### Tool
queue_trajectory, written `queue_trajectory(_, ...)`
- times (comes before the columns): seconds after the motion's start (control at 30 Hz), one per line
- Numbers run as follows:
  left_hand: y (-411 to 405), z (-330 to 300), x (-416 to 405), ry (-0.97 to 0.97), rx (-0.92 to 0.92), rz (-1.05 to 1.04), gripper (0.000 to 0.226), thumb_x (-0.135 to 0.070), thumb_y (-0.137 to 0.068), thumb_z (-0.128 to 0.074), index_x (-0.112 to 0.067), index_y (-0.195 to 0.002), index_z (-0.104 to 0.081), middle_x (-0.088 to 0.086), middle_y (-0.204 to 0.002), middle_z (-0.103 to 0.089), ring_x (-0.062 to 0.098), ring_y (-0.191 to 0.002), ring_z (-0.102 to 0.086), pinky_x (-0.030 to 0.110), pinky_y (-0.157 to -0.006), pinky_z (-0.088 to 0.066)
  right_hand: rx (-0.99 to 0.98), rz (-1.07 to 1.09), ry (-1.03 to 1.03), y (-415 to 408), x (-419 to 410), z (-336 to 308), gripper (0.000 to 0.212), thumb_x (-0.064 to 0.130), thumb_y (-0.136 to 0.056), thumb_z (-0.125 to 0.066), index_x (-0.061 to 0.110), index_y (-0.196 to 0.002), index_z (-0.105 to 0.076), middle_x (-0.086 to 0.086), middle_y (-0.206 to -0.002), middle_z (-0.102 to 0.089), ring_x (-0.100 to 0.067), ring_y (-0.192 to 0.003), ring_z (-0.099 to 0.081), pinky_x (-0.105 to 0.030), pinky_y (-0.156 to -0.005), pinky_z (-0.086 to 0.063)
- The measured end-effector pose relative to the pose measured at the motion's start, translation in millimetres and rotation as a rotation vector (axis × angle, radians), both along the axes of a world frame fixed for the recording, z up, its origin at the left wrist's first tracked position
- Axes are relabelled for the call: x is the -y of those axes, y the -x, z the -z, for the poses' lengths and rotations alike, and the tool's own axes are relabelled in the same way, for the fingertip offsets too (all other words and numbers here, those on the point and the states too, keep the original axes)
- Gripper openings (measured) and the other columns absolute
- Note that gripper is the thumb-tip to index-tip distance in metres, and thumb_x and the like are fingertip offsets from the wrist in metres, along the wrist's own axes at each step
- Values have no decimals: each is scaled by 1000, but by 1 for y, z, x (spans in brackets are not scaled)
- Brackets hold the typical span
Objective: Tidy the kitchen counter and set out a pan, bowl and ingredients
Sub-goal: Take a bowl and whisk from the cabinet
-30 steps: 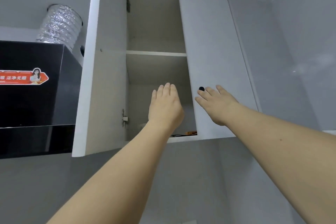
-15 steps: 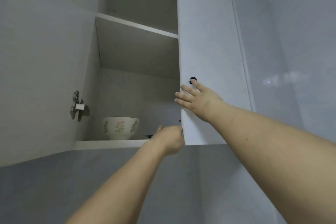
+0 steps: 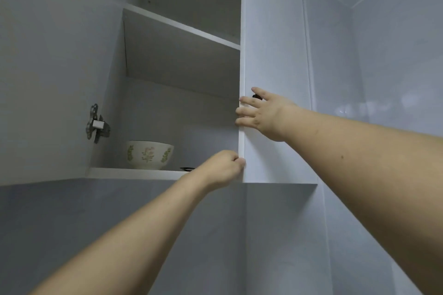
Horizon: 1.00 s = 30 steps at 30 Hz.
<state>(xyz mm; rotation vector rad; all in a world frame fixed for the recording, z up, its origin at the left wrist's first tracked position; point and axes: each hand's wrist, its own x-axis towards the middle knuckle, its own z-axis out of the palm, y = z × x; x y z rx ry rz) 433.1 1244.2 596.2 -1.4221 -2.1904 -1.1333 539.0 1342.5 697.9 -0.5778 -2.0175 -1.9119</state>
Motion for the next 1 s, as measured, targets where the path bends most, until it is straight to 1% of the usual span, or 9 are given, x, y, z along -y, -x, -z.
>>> queue_trajectory(0.2,-45,-11,4,13,-3,-13,49,-31,-96,-55,-18,-53,-36,-4,-50,-34,15,-45,-30,26,-49,-22,36,74,32,-51,19,-4,80,19,-95,-49,32,-152,5,4,-160,10,-24,-148,10,-49,-119,6)
queue_trajectory(0.3,-71,-12,-2,-12,-7,5,46,-32,-93,-60,-14,-53,-45,-3,-51,-40,15,-48,-35,26,-51,-26,38,130,44,-84,21,-3,77,19,-97,-45,32,-152,7,5,-160,13,-23,-148,11,-48,-119,5)
queue_trajectory(0.4,-95,-11,-11,-61,30,42,47,-32,-90,-65,-13,-52,-45,-2,-49,-34,18,-48,-31,27,-51,-24,39,187,57,-113,22,-2,80,23,-96,-48,32,-151,8,5,-160,14,-23,-148,11,-47,-119,4)
queue_trajectory(0.5,-116,-8,-24,-113,63,88,37,-33,-88,-68,-12,-62,-54,1,-55,-42,19,-51,-34,24,-49,-27,36,256,58,-134,20,-2,80,28,-96,-48,31,-152,9,4,-160,13,-24,-148,9,-47,-119,4)
queue_trajectory(0.6,-135,-6,-39,-142,67,110,46,-32,-87,-68,-15,-54,-41,-1,-50,-34,17,-45,-29,21,-37,-22,38,327,72,-157,16,-3,78,28,-97,-46,30,-152,10,4,-160,14,-23,-148,8,-47,-119,4)
queue_trajectory(0.7,-149,-11,-54,-95,60,126,41,-41,-84,-68,-15,-59,-49,-1,-59,-46,18,-57,-43,26,-50,-32,40,460,73,-175,17,-4,82,32,-96,-48,31,-151,13,5,-160,18,-21,-148,10,-47,-119,4)
queue_trajectory(0.77,-148,-16,-63,-19,97,164,38,-51,-80,-69,-14,-77,-58,0,-78,-56,20,-73,-53,28,-64,-40,49,534,87,-182,18,-6,83,35,-97,-47,31,-151,16,4,-159,20,-20,-148,11,-47,-119,5)
queue_trajectory(0.87,-145,-23,-72,61,183,213,72,-65,-61,-75,-15,-111,-61,-1,-115,-62,22,-104,-58,34,-92,-46,47,610,138,-187,22,-7,81,37,-98,-44,30,-151,17,4,-159,20,-19,-148,11,-46,-119,5)
queue_trajectory(1.0,-140,-27,-86,64,219,256,110,-78,-32,-76,-23,-125,-58,-4,-124,-61,23,-113,-57,39,-101,-45,33,694,138,-190,19,-9,81,37,-98,-42,31,-149,21,5,-158,24,-18,-148,14,-45,-119,6)
